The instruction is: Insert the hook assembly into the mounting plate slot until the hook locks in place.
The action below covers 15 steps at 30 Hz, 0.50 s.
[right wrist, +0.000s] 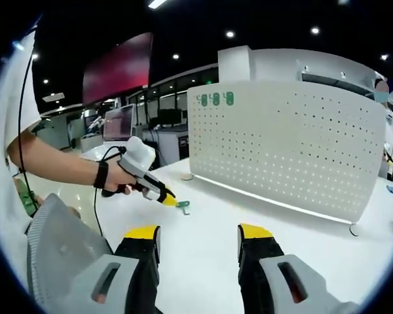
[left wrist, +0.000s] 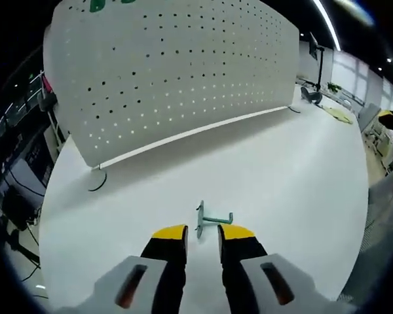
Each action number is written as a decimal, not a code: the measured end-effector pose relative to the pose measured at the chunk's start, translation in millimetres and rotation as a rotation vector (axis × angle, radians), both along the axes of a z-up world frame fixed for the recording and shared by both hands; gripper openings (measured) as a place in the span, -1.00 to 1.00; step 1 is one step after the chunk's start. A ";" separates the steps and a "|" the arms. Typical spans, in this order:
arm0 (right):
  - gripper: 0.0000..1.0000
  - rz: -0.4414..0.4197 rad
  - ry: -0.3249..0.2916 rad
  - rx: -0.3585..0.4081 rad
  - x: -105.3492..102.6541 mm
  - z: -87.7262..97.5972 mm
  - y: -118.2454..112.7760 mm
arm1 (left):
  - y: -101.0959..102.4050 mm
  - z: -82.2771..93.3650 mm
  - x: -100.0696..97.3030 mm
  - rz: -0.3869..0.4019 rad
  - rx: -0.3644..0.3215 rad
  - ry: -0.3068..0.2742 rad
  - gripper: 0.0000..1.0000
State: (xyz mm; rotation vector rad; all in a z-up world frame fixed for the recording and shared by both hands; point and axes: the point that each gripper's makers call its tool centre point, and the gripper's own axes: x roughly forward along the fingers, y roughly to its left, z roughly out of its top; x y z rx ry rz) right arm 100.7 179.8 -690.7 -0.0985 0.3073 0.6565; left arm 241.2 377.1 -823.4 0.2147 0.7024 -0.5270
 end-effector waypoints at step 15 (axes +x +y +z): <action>-0.06 -0.017 0.026 -0.007 1.4 -5.8 -2.5 | 1.0 -16.2 7.6 0.005 0.014 0.015 -0.72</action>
